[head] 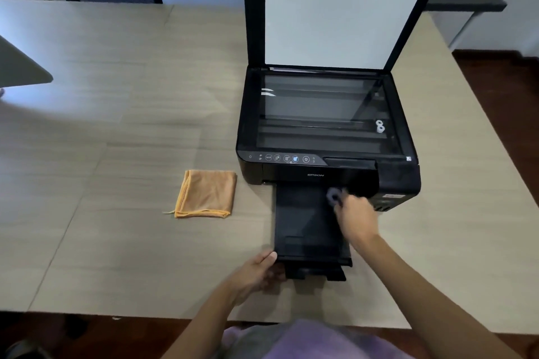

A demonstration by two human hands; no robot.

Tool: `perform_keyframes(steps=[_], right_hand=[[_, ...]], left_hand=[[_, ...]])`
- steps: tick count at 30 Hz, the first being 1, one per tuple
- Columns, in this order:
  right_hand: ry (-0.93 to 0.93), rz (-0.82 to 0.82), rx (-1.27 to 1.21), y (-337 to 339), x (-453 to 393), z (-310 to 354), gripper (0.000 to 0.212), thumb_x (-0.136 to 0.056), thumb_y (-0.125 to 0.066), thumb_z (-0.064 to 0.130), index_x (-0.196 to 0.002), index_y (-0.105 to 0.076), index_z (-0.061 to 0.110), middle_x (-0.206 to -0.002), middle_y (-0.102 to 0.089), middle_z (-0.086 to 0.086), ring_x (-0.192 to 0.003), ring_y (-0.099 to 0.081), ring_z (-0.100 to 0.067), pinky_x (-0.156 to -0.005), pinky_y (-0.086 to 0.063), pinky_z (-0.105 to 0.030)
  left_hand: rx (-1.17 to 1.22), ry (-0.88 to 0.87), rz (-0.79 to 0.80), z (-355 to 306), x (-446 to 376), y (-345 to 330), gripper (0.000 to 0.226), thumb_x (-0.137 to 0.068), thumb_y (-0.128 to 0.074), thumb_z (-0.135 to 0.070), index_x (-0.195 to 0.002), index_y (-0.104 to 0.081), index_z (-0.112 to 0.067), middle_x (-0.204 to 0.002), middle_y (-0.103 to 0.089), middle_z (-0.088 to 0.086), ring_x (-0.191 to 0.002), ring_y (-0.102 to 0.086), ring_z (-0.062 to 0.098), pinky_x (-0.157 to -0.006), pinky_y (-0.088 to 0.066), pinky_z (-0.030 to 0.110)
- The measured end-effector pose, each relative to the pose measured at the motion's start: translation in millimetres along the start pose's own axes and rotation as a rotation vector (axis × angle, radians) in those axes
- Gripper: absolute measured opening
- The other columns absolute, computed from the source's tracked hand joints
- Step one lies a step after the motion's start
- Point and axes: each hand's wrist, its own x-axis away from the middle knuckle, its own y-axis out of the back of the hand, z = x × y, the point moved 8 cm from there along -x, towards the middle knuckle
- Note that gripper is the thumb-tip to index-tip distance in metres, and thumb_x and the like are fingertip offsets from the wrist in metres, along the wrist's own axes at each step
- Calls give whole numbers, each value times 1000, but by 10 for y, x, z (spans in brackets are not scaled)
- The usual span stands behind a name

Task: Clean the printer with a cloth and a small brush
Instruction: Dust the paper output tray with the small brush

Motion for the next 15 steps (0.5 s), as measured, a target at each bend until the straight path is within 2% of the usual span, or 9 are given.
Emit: perform_keyframes(steps=[3, 4, 5, 8, 9, 11, 13, 14, 15], right_hand=[[377, 319, -11, -334, 430, 518, 24, -88, -51, 30, -101, -66, 17, -94, -72, -12, -91, -64, -34, -74, -50, -40], [418, 397, -46, -399, 512, 574, 24, -87, -51, 33, -98, -67, 18, -92, -73, -9, -88, -65, -30, -74, -52, -39], [403, 386, -87, -374, 474, 581, 24, -86, -52, 33, -98, -68, 19, -90, -73, -8, -86, -66, -29, -75, -53, -38], [165, -14, -143, -51, 20, 320, 23, -88, -55, 27, -100, -69, 14, -88, -73, -17, -86, -65, -39, -80, -51, -42], [105, -80, -144, 1, -64, 263, 23, -89, -55, 26, -101, -69, 12, -88, -73, -19, -86, -65, -40, -80, -50, -42], [227, 59, -114, -98, -29, 492, 23, -89, -54, 29, -101, -69, 18, -91, -73, -16, -88, -65, -38, -79, -51, -41], [459, 346, -31, -352, 264, 771, 22, -85, -53, 31, -100, -68, 23, -93, -73, -10, -89, -65, -34, -75, -51, -38], [479, 406, 16, -384, 337, 741, 21, -85, -53, 32, -98, -67, 24, -94, -72, -9, -90, -65, -34, -75, -50, -38], [415, 360, 37, -303, 256, 626, 21, -87, -52, 33, -99, -66, 23, -96, -70, -11, -92, -64, -35, -77, -49, -39]], left_hand=[[19, 11, 13, 0, -15, 2, 25, -103, -41, -33, -109, -61, -19, -93, -70, 5, -81, -68, 15, -69, -45, 26], [24, 13, 17, 3, -24, 2, 24, -103, -42, -33, -109, -61, -20, -91, -70, 5, -80, -69, 15, -70, -46, 27], [30, 13, 21, 2, -33, 2, 24, -103, -42, -32, -110, -60, -19, -91, -71, 5, -80, -69, 15, -71, -47, 28], [41, 10, 30, -5, -42, -16, 25, -104, -41, -29, -113, -60, -17, -98, -71, 7, -86, -68, 19, -71, -48, 30], [48, 8, 26, -4, -34, -28, 24, -104, -41, -28, -113, -61, -17, -99, -71, 7, -88, -67, 20, -70, -47, 29], [55, 11, 14, 8, -27, -25, 25, -104, -41, -29, -111, -62, -17, -99, -71, 8, -88, -66, 21, -71, -47, 29], [43, 13, 17, 8, -35, -6, 26, -104, -41, -30, -114, -61, -16, -99, -70, 9, -88, -66, 22, -75, -48, 31], [27, 12, 21, 1, -41, -1, 27, -104, -40, -30, -116, -61, -16, -101, -71, 10, -91, -67, 23, -79, -49, 33], [13, 12, 29, -11, -45, -9, 28, -104, -40, -31, -116, -61, -16, -103, -71, 10, -95, -67, 24, -82, -49, 35]])
